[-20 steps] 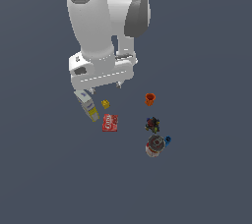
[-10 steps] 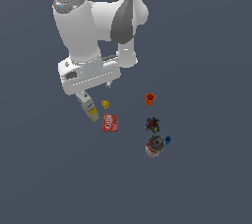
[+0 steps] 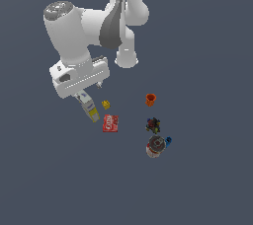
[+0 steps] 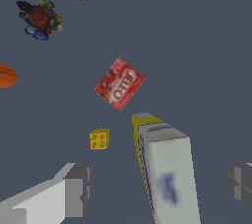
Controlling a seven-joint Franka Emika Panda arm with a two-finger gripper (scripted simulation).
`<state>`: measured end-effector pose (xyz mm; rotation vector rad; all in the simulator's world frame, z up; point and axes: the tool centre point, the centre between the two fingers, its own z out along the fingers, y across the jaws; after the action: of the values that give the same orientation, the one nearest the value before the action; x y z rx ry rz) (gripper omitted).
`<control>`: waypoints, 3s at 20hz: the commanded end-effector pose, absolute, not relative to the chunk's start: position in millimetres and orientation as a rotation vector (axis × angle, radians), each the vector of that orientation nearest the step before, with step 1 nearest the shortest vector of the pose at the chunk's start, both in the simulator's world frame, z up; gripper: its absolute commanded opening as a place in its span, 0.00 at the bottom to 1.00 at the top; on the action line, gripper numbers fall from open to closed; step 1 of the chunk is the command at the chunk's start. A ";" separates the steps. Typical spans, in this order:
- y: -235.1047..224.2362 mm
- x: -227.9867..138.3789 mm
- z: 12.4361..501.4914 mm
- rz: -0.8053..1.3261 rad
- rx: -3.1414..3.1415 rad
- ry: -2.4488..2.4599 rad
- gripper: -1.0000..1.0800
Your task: Pick up a designated object from a clutter of objects.
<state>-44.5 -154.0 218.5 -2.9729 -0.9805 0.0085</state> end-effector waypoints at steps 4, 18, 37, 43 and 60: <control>-171.4 -52.3 210.0 0.003 -2.937 -1.099 0.96; -187.3 -60.5 202.3 0.000 -2.901 -1.206 0.96; -187.8 -61.2 152.1 0.001 -2.900 -1.210 0.96; -187.8 -61.2 152.1 0.001 -2.900 -1.210 0.00; -158.8 -68.4 177.4 0.000 -2.901 -1.211 0.00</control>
<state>-67.0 -165.3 171.6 -2.9005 -1.2096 0.0010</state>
